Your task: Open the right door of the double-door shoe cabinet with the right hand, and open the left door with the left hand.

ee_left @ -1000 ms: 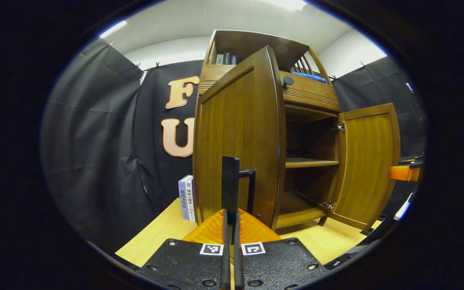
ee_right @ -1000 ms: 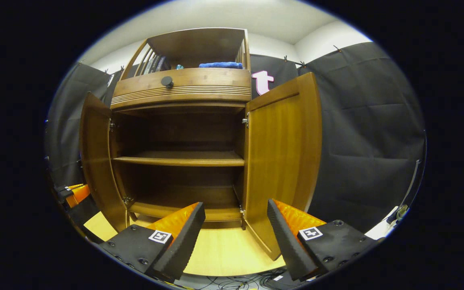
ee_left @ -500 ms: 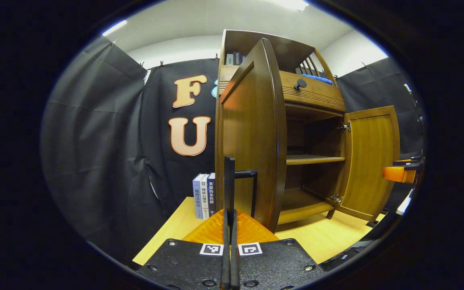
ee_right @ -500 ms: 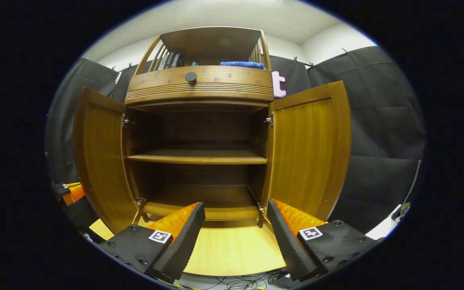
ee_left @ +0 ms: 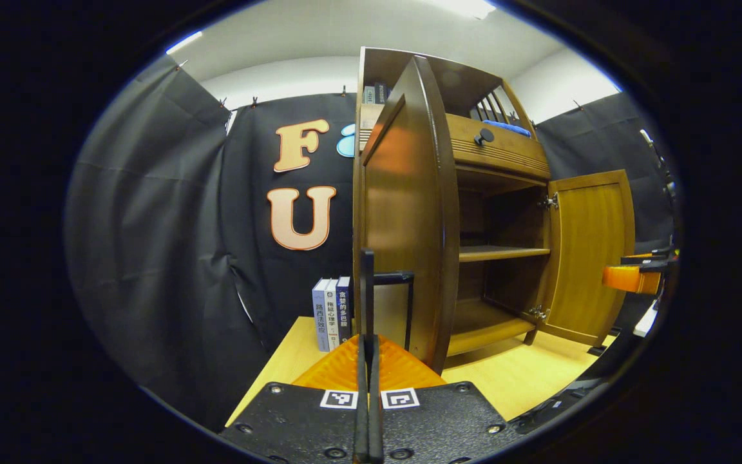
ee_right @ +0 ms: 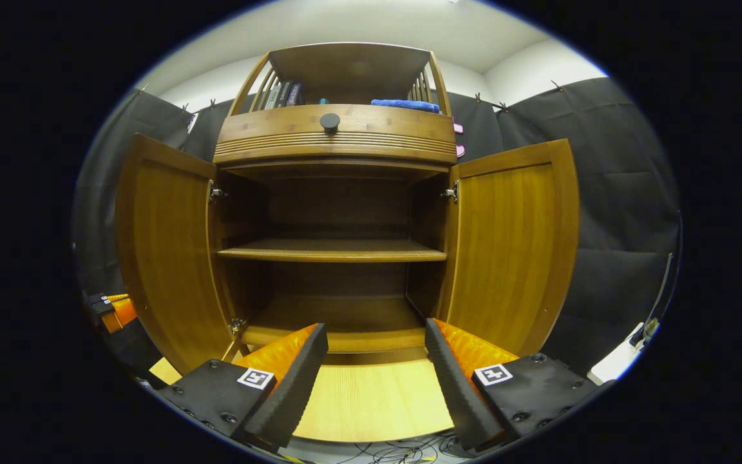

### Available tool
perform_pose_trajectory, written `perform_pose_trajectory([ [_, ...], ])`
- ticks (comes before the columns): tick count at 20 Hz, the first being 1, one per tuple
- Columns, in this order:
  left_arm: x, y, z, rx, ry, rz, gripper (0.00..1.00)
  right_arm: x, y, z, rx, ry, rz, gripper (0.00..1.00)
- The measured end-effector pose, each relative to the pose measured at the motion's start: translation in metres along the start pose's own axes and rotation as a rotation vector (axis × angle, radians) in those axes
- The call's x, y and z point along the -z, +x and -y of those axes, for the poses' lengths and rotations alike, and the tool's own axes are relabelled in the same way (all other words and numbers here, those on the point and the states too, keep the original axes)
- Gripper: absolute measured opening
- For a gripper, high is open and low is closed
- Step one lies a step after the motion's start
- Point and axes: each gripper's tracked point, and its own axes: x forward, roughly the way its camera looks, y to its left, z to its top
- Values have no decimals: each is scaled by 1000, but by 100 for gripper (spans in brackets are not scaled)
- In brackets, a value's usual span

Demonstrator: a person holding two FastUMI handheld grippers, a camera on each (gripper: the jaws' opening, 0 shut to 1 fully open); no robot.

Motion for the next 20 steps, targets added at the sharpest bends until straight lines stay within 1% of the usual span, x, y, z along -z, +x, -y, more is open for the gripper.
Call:
perform_pose_trajectory([
  [1, -1, -1, -2, -3, 9, -2, 2, -1, -1, 0, 7, -2, 2, 94],
  [3, -2, -2, -6, -5, 32, -2, 0, -1, -3, 0, 19, -2, 4, 94],
  [4, 0, -1, -8, -4, 27, -2, 0, 0, -4, -1, 23, 0, 2, 94],
  [5, 0, -1, -10, -4, 19, -1, 2, 1, -5, -1, 26, 2, 0, 94],
  [6, 0, -1, -13, -9, 18, 0, 0, 2, -7, -2, 29, 2, 0, 94],
  [8, 2, 0, -21, -27, 24, -3, 0, 2, -9, -4, 32, 0, -1, 94],
  [11, 6, 1, -47, -67, -6, -19, 0, 1, -11, -8, 33, -3, 2, 94],
  [12, 7, 2, -45, -58, -25, -21, 2, 1, -12, -9, 33, -3, 3, 94],
  [13, 8, 2, -43, -50, -35, -25, 0, 1, -12, -10, 33, -4, 3, 94],
  [14, 7, 0, -42, -49, -28, -25, 2, 0, -12, -11, 33, -6, 4, 94],
  [16, 7, -3, -41, -53, -13, -27, 0, -1, -14, -14, 34, -6, 6, 94],
  [19, 10, -12, -40, -58, -35, -52, 2, -1, -15, -16, 32, -8, 5, 94],
  [20, 9, -16, -38, -56, -45, -59, 0, -1, -15, -16, 32, -8, 5, 94],
])
